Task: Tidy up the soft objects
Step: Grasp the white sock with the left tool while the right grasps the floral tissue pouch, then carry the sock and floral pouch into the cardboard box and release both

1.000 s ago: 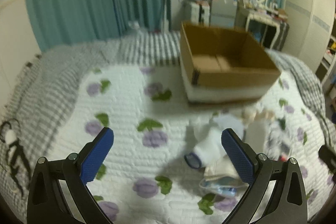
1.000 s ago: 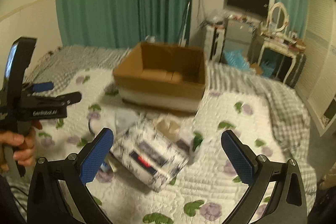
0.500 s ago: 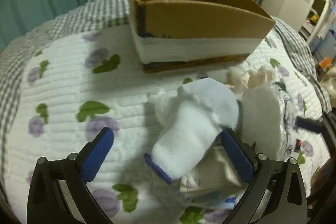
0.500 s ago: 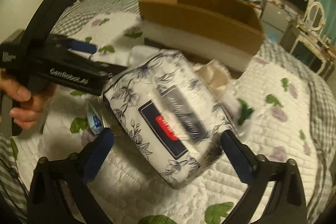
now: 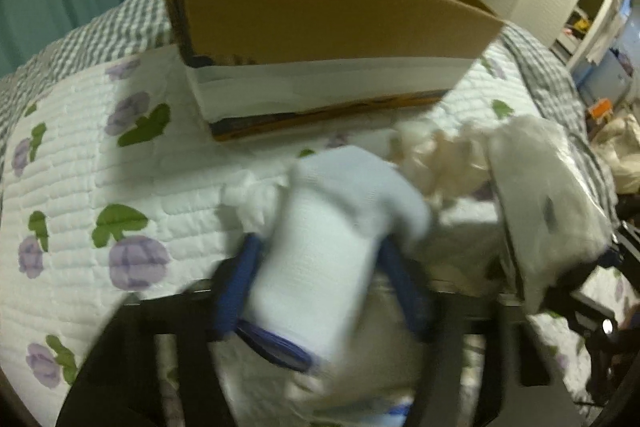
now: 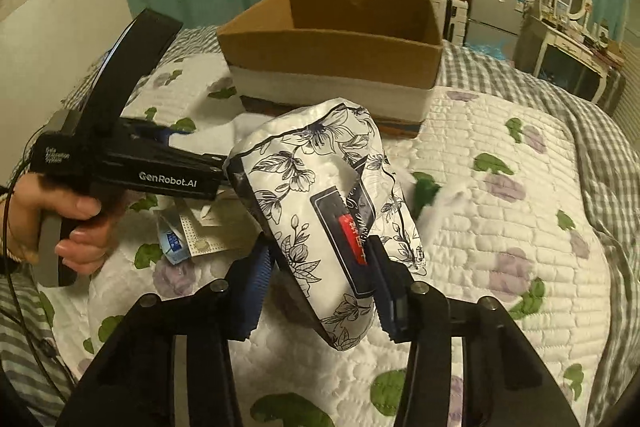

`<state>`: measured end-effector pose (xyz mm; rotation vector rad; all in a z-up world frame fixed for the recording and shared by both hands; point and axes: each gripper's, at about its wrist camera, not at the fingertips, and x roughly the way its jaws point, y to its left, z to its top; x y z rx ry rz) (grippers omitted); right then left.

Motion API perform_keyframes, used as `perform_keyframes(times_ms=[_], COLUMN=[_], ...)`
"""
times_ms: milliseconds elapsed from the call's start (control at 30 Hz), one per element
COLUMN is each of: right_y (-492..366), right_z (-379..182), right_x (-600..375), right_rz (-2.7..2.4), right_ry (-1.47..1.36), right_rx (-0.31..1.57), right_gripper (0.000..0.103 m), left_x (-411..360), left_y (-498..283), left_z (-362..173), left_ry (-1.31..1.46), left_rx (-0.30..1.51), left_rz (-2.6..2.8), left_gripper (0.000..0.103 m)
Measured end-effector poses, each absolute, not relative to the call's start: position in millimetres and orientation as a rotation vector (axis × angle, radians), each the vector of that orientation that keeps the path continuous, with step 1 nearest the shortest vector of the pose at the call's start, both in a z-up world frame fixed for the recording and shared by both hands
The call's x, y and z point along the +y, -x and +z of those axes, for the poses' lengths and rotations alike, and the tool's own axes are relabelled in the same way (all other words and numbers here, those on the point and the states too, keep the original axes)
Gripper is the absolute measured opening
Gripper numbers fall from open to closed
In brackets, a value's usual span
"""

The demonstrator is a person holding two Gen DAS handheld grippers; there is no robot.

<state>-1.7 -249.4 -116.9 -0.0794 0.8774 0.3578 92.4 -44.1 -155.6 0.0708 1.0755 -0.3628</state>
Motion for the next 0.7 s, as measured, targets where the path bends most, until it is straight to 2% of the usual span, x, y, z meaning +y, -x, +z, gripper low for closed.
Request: perform_keyframes(times_ms=[33,133,333,700], right_y=[1.6,2.1,5.6,14.8], right_z=[-115.2,-111.2,-107.1,-83.4], right_x=[-249.7,-253.0,-248.3,-240.2], right_rz=[0.352,0.331,0.328,0.334], right_ry=[0.077,0.069,0.083,0.101], right_rx=[0.876,0.873,0.863,0.801], right_gripper=[0.045,0.045,0.043,0.038], left_x=[-45.3,-44.6,-28.1,-2.7], left_y=[-88.8,-79.4,-70.3,-47.2], left_z=[-152.8,-144.1,-128.3,-73.1], left_ry=[-0.075,-0.088,-0.061,-0.032], left_rx=[1.071,1.044,0.993,0.811], left_rz=[-0.370,-0.368,-0.333,-0.292], left_gripper=[0.038,0.028,0.024,0.024])
